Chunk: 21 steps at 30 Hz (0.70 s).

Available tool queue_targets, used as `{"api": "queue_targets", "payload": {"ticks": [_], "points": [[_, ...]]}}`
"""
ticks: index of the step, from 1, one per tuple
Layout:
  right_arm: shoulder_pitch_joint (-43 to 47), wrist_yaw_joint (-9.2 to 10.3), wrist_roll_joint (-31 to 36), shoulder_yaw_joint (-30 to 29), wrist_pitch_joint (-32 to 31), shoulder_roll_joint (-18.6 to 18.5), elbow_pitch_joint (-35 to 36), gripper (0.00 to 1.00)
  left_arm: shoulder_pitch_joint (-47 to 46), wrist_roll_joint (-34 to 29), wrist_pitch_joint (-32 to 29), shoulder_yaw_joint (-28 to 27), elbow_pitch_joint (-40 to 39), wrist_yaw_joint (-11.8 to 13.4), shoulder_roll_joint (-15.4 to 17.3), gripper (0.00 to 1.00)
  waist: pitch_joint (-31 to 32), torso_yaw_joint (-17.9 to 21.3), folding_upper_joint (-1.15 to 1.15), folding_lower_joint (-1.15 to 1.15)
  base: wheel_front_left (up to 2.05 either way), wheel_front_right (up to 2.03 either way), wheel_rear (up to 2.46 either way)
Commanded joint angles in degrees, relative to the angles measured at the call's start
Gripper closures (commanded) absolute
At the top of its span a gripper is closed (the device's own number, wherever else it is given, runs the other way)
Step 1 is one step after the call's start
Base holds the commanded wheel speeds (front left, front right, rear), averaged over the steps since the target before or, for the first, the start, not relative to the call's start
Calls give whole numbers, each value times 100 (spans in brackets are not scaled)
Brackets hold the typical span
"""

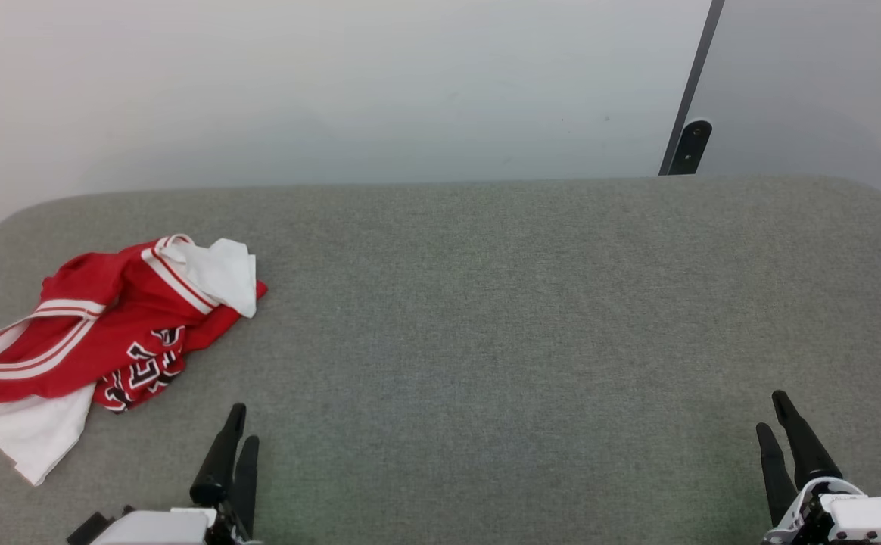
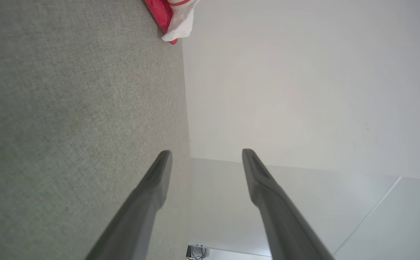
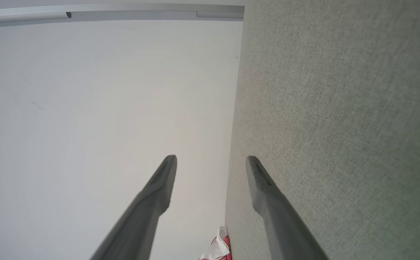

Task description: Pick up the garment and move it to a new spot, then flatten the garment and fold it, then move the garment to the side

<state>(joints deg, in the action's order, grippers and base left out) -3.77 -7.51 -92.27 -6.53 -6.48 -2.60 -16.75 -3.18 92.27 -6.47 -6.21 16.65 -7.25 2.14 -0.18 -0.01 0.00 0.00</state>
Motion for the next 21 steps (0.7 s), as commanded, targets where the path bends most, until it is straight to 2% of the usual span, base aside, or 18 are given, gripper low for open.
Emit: {"api": "queue_targets", "payload": {"ticks": [1, 11, 21], "points": [[-52, 0, 11, 65, 52, -11, 121, 0, -39, -63, 67, 7, -140, -4, 27, 0, 1, -3, 0, 0, 0, 0, 0], [52, 0, 370, 347, 294, -113, 220, 0, 170, -486, 331, 104, -346, -7, 125, 0, 13, -18, 0, 0, 0, 0, 0], [77, 0, 1321, 617, 570, -266, 196, 0, 350, -1744, 590, 102, -452, 7, 134, 0, 27, -46, 0, 0, 0, 0, 0]]}}
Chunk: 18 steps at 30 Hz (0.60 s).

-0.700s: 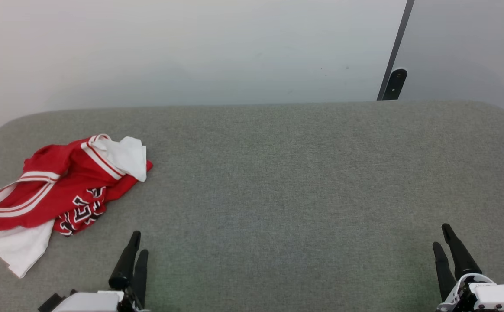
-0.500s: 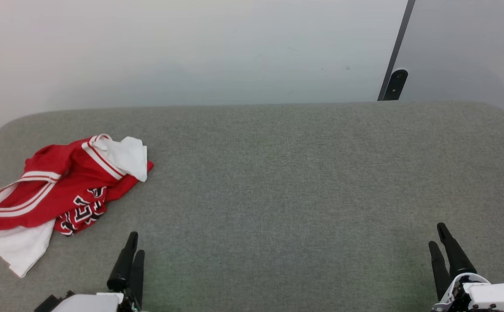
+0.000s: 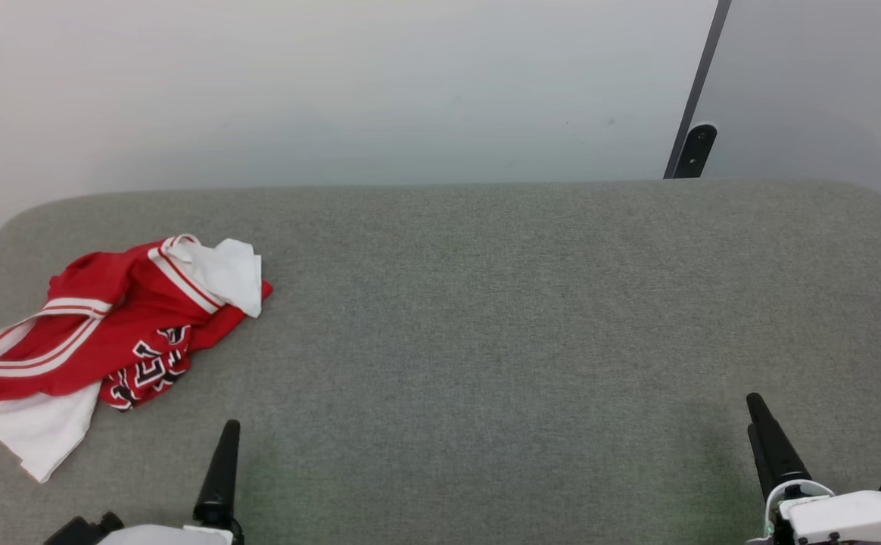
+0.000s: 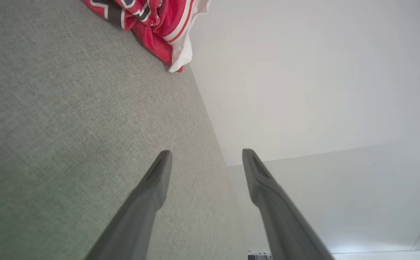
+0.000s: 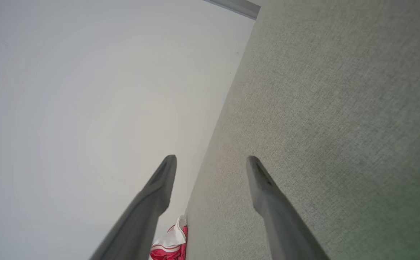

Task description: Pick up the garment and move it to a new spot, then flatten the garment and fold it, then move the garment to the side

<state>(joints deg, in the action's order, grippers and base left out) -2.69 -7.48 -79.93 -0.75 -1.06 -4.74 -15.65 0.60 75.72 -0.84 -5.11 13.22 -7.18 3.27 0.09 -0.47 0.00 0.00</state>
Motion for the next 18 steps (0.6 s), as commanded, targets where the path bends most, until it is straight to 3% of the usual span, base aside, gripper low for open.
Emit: {"api": "queue_targets", "payload": {"ticks": [1, 18], "points": [[-28, -3, 200, 59, 49, -62, 84, 0, -9, -235, 52, -11, -125, 6, 14, 0, 1, -4, 0, 0, 0, 0, 0], [77, -3, 2645, 184, 330, -139, 270, 0, 221, -2424, 426, 87, -456, 49, -5, 0, 14, -54, 0, 0, 0, 0, 0]]}}
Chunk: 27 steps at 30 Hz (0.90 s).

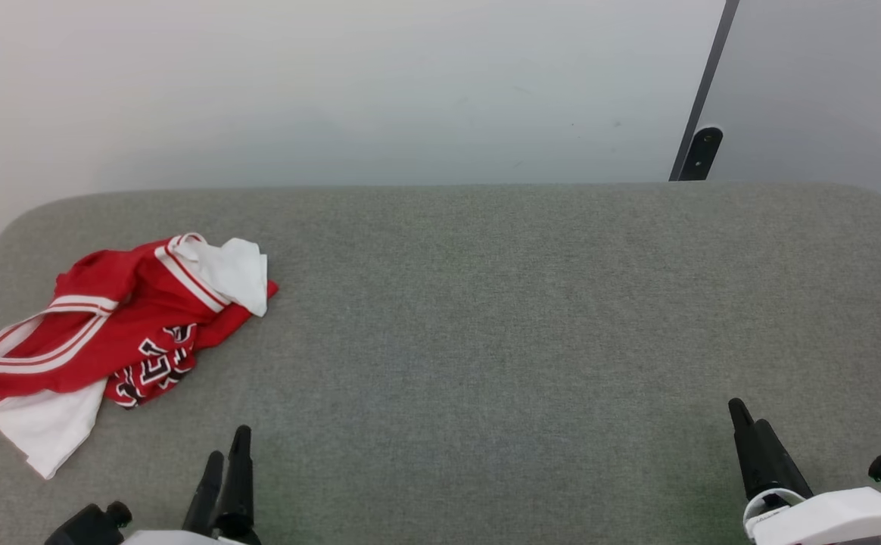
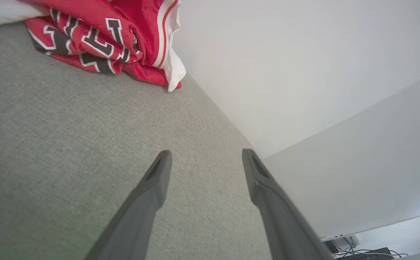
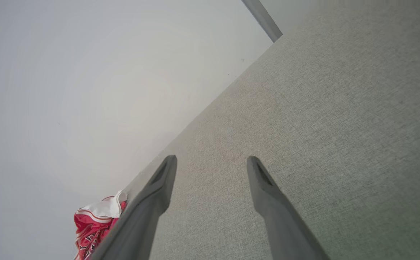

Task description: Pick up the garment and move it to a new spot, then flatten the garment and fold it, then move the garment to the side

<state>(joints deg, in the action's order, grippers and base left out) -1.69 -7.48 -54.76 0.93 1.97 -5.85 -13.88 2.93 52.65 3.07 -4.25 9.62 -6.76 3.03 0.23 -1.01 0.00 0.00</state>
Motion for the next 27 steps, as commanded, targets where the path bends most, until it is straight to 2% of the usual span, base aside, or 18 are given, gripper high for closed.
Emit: {"api": "queue_targets", "payload": {"ticks": [1, 13, 27], "points": [[-10, -3, 263, 24, 30, -22, 106, 0, 5, -219, 54, 7, -119, 12, 18, 0, 1, -3, 0, 0, 0, 0, 0], [62, -3, 1527, -33, 225, 90, 244, 0, 147, -1261, 277, 43, -236, 62, 43, 0, -3, -7, 0, 0, 0, 0, 0], [127, -3, 2500, 25, 429, 167, 255, 0, 305, -2223, 511, 97, -337, 85, 57, 0, 14, -7, 0, 0, 0, 0, 0]]}}
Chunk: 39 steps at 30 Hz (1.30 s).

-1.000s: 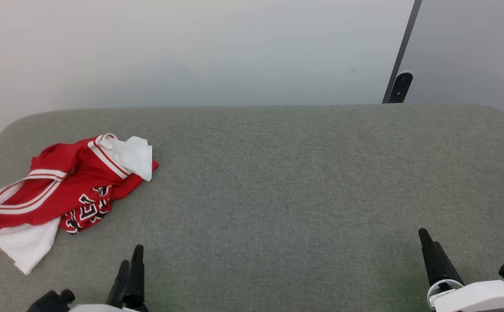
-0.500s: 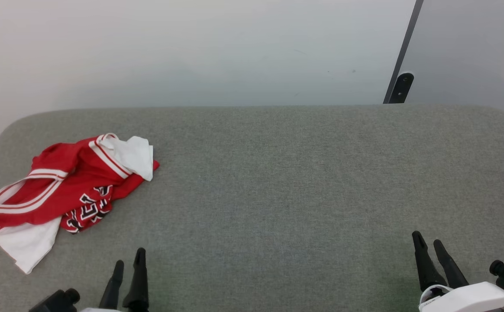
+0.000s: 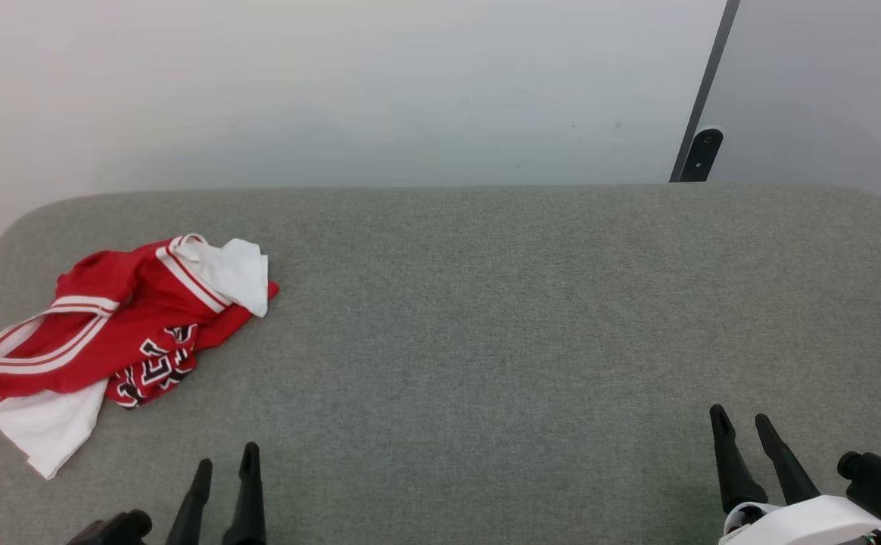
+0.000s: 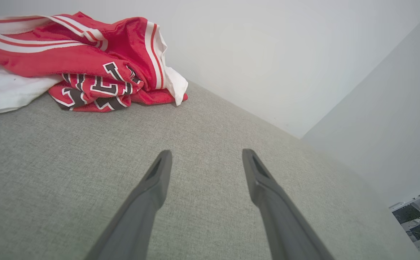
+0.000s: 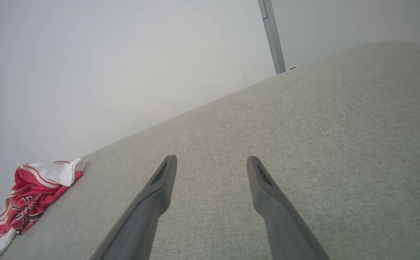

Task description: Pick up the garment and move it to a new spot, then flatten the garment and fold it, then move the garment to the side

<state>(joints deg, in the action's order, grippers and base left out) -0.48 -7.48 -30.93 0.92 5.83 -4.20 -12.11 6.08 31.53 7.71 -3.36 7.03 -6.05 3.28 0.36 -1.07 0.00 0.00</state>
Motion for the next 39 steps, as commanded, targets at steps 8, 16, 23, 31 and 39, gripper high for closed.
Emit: {"api": "queue_targets", "payload": {"ticks": [8, 16, 23, 31, 39], "points": [[27, -3, 691, 42, 125, -13, 126, 0, 91, -664, 164, 69, -111, 47, 43, 0, 7, -11, 0, 0, 0, 0, 0], [76, -3, 1235, 49, 206, -26, 156, 0, 167, -1143, 281, 161, -133, 83, 52, 0, 10, -16, 0, 0, 0, 0, 0], [148, -3, 1496, -16, 284, 16, 191, 0, 203, -1402, 354, 185, -114, 87, 52, 0, 22, -26, 0, 0, 0, 0, 0], [282, -2, 1813, -91, 413, 62, 175, 0, 274, -1760, 457, 204, 29, 83, 44, 0, 42, -28, 0, 0, 0, 0, 0], [330, -2, 2080, -165, 557, 111, 188, 0, 334, -2084, 544, 187, 49, 77, 30, 0, 38, -6, 0, 0, 0, 0, 0]]}}
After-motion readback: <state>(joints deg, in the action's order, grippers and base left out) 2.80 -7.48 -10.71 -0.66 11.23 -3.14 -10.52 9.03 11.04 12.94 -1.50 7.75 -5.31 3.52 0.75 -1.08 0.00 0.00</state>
